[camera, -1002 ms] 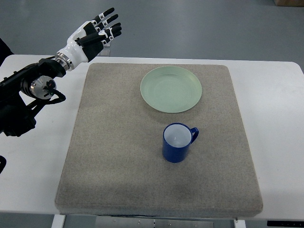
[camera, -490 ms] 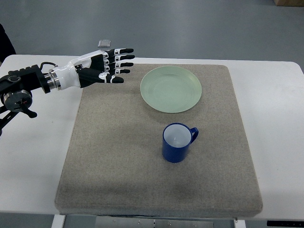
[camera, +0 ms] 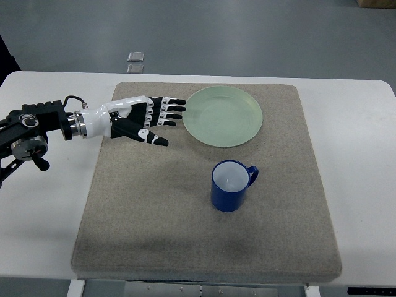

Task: Place cup left of plate with left hand
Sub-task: 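Swing the left hand forward over the mat toward the blue mug, then lower the left hand beside the blue mug's body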

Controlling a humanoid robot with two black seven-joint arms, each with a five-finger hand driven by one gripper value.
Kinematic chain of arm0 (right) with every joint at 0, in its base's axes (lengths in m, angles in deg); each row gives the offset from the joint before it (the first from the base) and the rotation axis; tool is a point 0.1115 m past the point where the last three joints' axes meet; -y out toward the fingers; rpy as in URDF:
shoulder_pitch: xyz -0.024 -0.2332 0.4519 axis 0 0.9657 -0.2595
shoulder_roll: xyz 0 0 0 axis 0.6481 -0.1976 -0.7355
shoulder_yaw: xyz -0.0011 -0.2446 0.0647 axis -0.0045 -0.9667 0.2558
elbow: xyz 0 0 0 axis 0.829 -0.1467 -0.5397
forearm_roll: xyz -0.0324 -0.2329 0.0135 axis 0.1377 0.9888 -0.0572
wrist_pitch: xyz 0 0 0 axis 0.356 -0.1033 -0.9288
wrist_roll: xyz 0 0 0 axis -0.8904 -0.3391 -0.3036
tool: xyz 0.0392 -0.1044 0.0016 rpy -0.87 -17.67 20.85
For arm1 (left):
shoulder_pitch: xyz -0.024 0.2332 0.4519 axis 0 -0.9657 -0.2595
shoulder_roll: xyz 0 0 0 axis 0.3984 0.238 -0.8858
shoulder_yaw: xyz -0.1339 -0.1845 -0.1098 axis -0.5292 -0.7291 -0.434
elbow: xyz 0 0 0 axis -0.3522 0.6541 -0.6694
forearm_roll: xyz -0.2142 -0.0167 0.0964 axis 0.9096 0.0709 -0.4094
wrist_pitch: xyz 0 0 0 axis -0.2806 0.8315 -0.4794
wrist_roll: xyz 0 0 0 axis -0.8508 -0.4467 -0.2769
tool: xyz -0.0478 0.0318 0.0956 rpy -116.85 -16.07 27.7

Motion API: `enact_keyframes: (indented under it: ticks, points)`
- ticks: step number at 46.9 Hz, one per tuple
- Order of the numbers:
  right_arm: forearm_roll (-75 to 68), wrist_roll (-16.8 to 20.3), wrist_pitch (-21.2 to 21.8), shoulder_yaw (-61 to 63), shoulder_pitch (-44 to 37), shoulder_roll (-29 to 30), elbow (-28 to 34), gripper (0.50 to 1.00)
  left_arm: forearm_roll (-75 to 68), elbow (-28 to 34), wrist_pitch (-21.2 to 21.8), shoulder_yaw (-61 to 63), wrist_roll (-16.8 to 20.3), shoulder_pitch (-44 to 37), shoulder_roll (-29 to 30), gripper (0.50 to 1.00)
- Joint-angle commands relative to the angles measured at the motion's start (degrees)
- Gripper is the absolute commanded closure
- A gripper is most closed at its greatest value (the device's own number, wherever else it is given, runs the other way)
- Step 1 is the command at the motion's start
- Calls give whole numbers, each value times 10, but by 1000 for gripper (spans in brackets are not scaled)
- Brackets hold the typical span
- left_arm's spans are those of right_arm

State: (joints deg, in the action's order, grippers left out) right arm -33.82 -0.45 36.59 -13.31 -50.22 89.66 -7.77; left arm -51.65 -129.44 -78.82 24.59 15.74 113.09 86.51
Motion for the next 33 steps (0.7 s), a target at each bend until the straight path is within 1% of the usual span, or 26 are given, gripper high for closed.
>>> enact_keyframes:
  ticks: [1, 12, 20, 33]
  points:
    - [0, 0, 0, 0, 0, 0, 0, 568, -14, -14, 0, 0, 1, -10, -5, 506]
    - [0, 0, 0, 0, 0, 0, 0, 568, -15, -59, 0, 0, 3, -34, -6, 506]
    - [0, 0, 0, 0, 0, 0, 0, 568, -23, -64, 0, 0, 3, -41, -22, 506]
    - [0, 0, 0, 0, 0, 0, 0, 568, -53, -60, 0, 0, 2, -42, -65, 506]
